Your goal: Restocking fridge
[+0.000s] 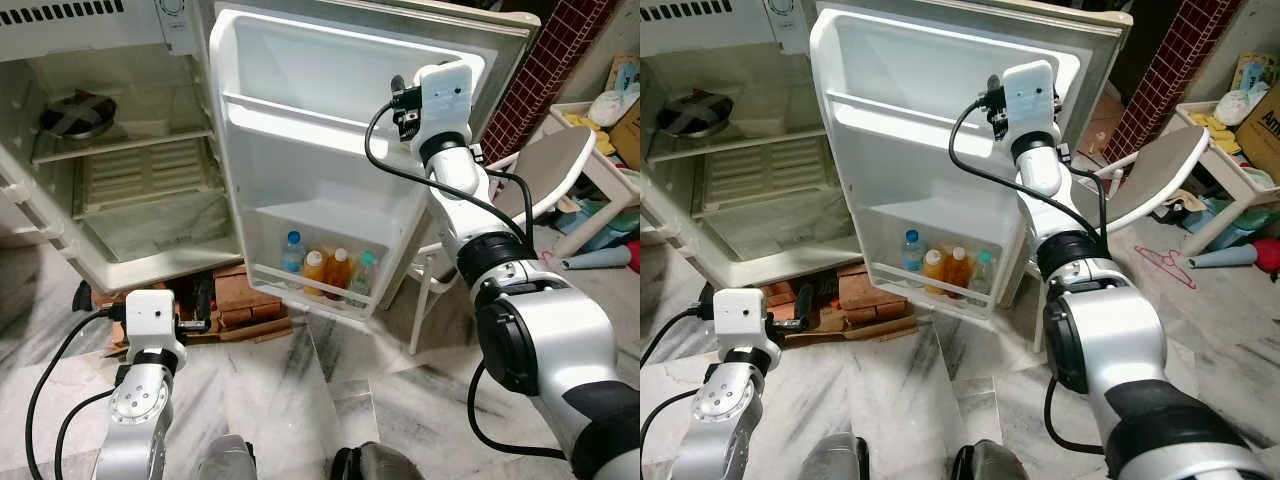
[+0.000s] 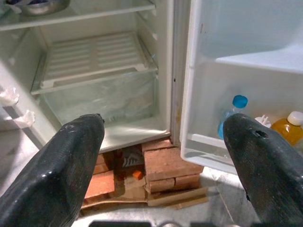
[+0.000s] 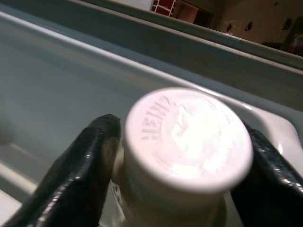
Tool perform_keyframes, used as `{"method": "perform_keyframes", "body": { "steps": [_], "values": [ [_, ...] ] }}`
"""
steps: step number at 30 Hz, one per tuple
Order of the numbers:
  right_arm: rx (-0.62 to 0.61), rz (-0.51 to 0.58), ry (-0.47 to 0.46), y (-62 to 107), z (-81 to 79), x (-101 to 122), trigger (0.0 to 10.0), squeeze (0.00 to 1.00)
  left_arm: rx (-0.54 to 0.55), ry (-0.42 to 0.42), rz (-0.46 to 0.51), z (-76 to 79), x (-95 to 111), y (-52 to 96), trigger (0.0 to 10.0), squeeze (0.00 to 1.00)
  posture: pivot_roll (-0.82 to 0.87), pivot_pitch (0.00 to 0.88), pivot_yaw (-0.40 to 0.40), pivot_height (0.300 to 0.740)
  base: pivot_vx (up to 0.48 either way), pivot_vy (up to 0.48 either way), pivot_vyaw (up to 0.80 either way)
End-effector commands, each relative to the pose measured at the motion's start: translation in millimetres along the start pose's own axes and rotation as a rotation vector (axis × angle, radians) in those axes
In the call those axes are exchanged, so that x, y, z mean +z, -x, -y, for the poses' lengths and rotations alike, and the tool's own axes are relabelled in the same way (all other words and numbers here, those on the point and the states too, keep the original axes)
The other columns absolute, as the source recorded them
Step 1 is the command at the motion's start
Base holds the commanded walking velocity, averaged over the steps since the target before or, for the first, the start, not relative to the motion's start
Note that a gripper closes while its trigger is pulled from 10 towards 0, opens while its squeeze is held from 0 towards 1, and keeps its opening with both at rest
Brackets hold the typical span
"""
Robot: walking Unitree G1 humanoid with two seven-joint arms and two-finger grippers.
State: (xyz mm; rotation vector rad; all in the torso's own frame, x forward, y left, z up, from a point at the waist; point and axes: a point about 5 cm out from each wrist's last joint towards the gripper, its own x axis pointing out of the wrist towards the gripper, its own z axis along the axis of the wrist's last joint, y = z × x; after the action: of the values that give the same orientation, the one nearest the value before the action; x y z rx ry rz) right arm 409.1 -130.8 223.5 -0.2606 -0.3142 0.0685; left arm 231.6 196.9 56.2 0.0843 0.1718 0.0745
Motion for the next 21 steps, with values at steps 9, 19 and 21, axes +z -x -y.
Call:
{"method": "perform_keyframes", "body": {
  "steps": [9, 19, 21],
  "values": [
    [-0.021, 0.002, -0.009, -3.6, 13.0, 4.4, 10.0, 1.00, 0.012, -0.003, -0.016, 1.1, -3.4, -6.9, 10.0, 0.00, 0.16, 0.061, -0.093, 0.740, 0.000, 0.000, 0.00],
    [0.002, 0.008, -0.022, -5.1, 22.9, 7.2, 10.0, 1.00, 0.011, 0.001, -0.010, 4.8, -2.8, -13.9, 10.0, 0.00, 0.14, 0.039, -0.097, 0.740, 0.000, 0.000, 0.00],
    [0.007, 0.006, -0.020, -5.0, 24.6, 7.0, 10.0, 1.00, 0.010, 0.001, -0.010, 5.0, -2.9, -14.3, 10.0, 0.00, 0.14, 0.038, -0.097, 0.740, 0.000, 0.000, 0.00]
  ]
}}
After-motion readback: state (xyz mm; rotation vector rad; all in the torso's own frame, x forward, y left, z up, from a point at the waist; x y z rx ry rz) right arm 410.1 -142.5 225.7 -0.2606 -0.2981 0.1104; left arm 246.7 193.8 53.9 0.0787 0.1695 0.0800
